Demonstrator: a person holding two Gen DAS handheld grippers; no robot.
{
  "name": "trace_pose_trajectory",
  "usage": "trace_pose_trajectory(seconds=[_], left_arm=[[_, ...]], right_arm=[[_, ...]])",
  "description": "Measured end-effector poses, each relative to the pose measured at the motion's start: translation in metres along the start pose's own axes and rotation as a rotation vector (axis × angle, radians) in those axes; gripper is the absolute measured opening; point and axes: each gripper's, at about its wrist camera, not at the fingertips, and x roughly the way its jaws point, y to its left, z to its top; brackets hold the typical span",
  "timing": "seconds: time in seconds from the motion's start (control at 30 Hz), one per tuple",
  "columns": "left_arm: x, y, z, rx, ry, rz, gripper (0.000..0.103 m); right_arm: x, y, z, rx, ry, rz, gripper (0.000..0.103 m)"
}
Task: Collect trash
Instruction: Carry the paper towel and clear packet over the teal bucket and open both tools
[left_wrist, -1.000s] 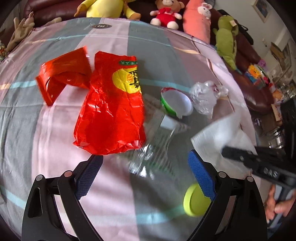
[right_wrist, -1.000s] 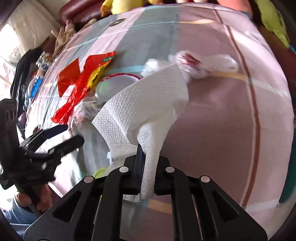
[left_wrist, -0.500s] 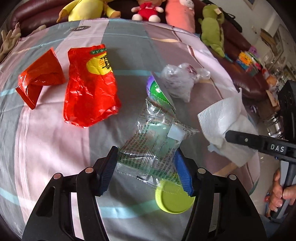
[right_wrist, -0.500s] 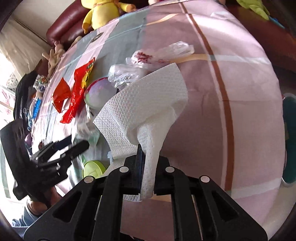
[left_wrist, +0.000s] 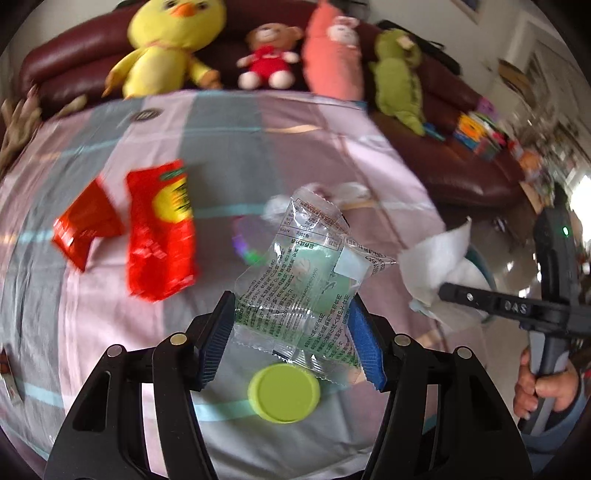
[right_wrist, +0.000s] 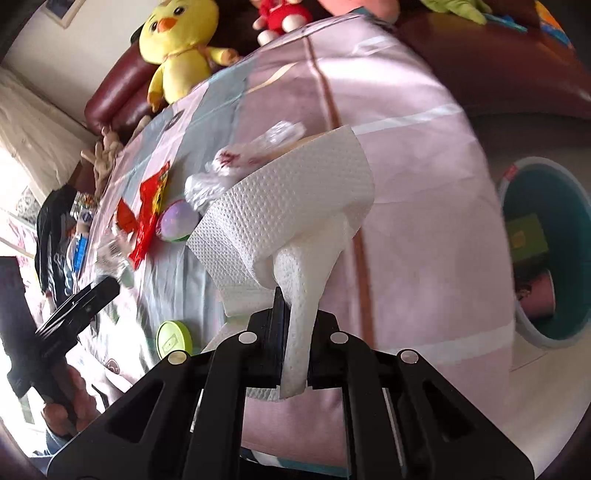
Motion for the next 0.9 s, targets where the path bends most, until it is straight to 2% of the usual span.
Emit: trace_pose_trajectory(seconds=[0.23, 0.63, 0.9], left_arm=[[0.026, -0.071, 0.018, 0.145, 0.028, -0.048, 0.062], [0.085, -0.2, 0.038, 0.351, 0.1, -0.143, 0.062], [0.115, -0.256, 0.044, 0.429, 0.13, -0.175, 0.062]], right_arm=[[-0.04, -0.044, 0.002, 0.066, -0.08, -0.036, 0.008], [-0.114, -0.144, 0.0, 0.187, -0.197, -0.168, 0.008], [-0.134, -0.201, -0.002, 0.28, -0.227, -0.205, 0.009]])
